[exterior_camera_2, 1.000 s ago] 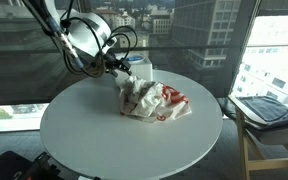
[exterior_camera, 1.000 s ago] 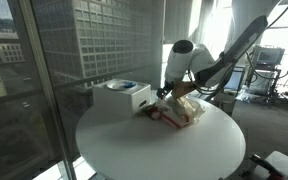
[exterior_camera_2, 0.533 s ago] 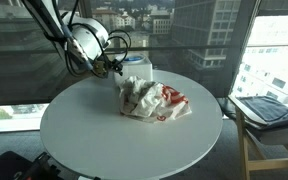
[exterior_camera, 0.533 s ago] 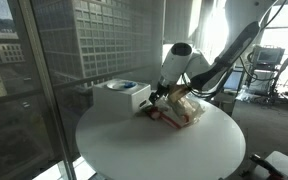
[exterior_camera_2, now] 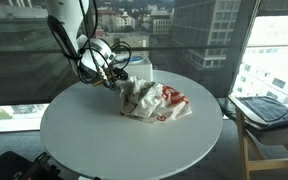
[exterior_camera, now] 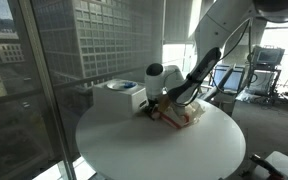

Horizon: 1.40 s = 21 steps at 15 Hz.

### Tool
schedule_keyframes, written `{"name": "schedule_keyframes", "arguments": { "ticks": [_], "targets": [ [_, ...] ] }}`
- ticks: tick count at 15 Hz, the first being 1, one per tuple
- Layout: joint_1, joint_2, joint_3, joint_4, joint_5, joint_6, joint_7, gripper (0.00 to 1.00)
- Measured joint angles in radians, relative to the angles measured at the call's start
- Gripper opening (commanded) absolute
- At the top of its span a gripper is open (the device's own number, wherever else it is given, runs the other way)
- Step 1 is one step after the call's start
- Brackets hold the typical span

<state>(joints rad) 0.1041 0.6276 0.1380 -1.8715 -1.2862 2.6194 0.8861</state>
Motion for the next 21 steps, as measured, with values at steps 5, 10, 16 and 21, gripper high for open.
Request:
{"name": "schedule_keyframes", "arguments": {
  "ticks": [5, 10, 16, 21],
  "targets": [
    [0.018, 0.153, -0.039, 0.19, 0.178, -0.075, -0.244, 1.0],
    [0.01, 0.224, -0.07, 0.292, 0.381, -0.069, -0.436, 0.58],
    [0.037, 0.214, -0.081, 0.285, 0.518, -0.014, -0.543, 0.19],
    [0.08, 0.156, -0.119, 0.218, 0.585, 0.004, -0.562, 0.1]
  ]
}}
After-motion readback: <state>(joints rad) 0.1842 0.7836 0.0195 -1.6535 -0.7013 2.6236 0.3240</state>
